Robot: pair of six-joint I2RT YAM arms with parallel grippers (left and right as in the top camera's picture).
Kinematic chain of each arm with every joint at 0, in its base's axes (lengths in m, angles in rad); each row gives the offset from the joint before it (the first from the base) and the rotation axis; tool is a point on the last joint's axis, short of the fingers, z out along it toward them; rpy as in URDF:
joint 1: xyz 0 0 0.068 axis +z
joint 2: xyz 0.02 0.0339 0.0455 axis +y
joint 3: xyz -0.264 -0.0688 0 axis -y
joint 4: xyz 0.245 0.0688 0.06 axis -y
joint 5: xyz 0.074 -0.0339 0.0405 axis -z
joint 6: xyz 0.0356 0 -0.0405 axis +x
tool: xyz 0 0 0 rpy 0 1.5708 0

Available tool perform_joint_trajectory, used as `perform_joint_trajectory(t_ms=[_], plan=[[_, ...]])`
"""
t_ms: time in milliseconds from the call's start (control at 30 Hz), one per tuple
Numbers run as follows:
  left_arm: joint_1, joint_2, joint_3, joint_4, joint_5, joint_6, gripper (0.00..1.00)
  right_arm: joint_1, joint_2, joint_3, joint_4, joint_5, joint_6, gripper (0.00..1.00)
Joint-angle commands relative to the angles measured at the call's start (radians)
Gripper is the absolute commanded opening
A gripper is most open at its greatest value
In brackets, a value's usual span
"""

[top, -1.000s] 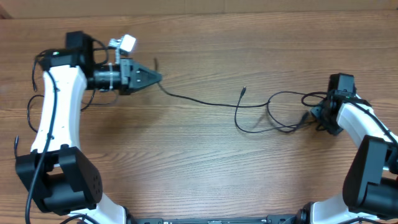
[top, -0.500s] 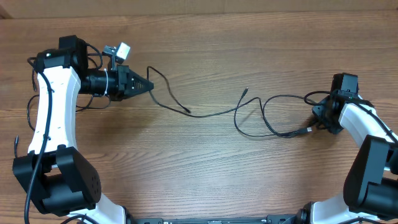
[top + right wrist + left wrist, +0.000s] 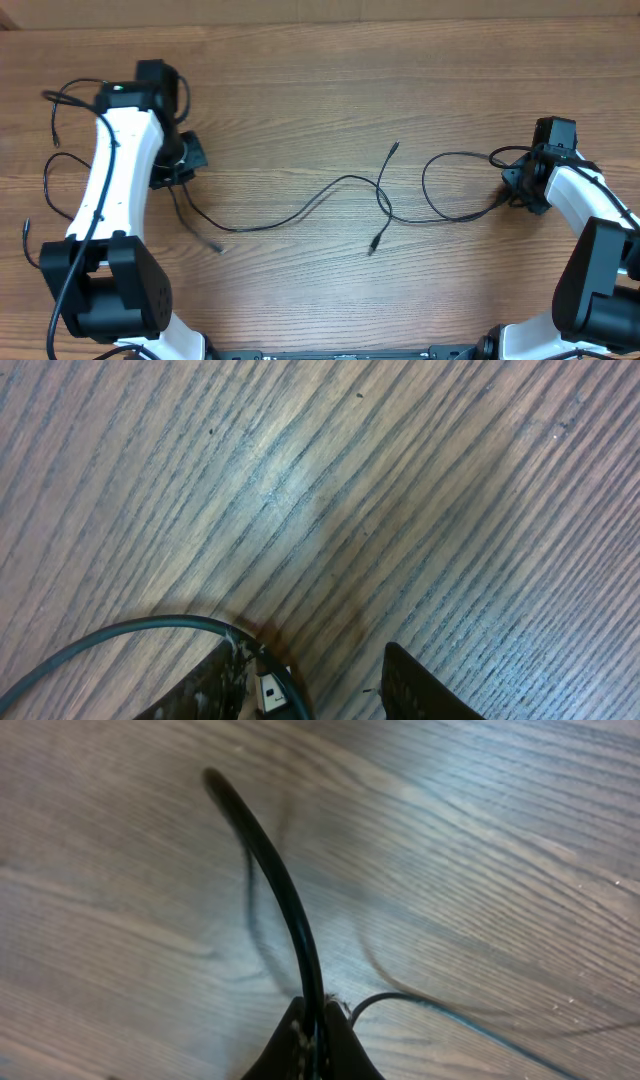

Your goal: Untangle cables

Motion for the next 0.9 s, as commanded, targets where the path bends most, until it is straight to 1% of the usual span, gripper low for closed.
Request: perform_joint_trajectory(t_ms=[0,67,200,300,333,400,533,633,700,767,833,867], plan=[[-0.092,-0.027,-0.073,0.065,-0.034,-0.023,0.04,-0.004,-0.008,0.002,0.006,-0.011,0.004,0.43],[-0.124,-0.027,-0.101,0.102,0.026,0.024,0.04,-0.004,-0.008,0.002,0.007,-0.021,0.004,0.43],[-0.203,-0.027,-0.154,0.172,0.185,0.189,0.05,-0.004,-0.008,0.002,0.007,-0.029,0.004,0.43],[-0.253,-0.027,-0.178,0.205,0.265,0.279,0.14,-0.004,-0.008,0.002,0.008,-0.035,0.004,0.43],[-0.267,-0.027,-0.182,0.211,0.276,0.296,0.18,-0.004,-0.008,0.002,0.011,-0.05,0.004,0.43],[-0.296,-0.027,-0.184,0.223,0.28,0.32,0.23,-0.004,-0.008,0.002,0.018,-0.107,0.003,0.49],[-0.335,-0.027,-0.184,0.259,0.294,0.323,0.26,-0.002,-0.008,0.002,0.021,-0.207,-0.002,0.52],[-0.36,-0.027,-0.184,0.285,0.36,0.344,0.34,-0.002,-0.008,0.002,0.022,-0.256,-0.027,0.53],[-0.373,-0.027,-0.184,0.301,0.407,0.363,0.44,-0.002,-0.008,0.002,0.022,-0.268,-0.027,0.54],[-0.39,-0.026,-0.184,0.316,0.418,0.367,0.65,-0.002,-0.008,0.002,0.022,-0.268,-0.027,0.54],[-0.414,-0.026,-0.184,0.33,0.417,0.367,0.89,-0.002,-0.008,0.002,0.022,-0.269,-0.027,0.56],[-0.421,-0.026,-0.184,0.335,0.417,0.366,0.94,-0.002,-0.008,0.002,0.022,-0.269,-0.027,0.58]])
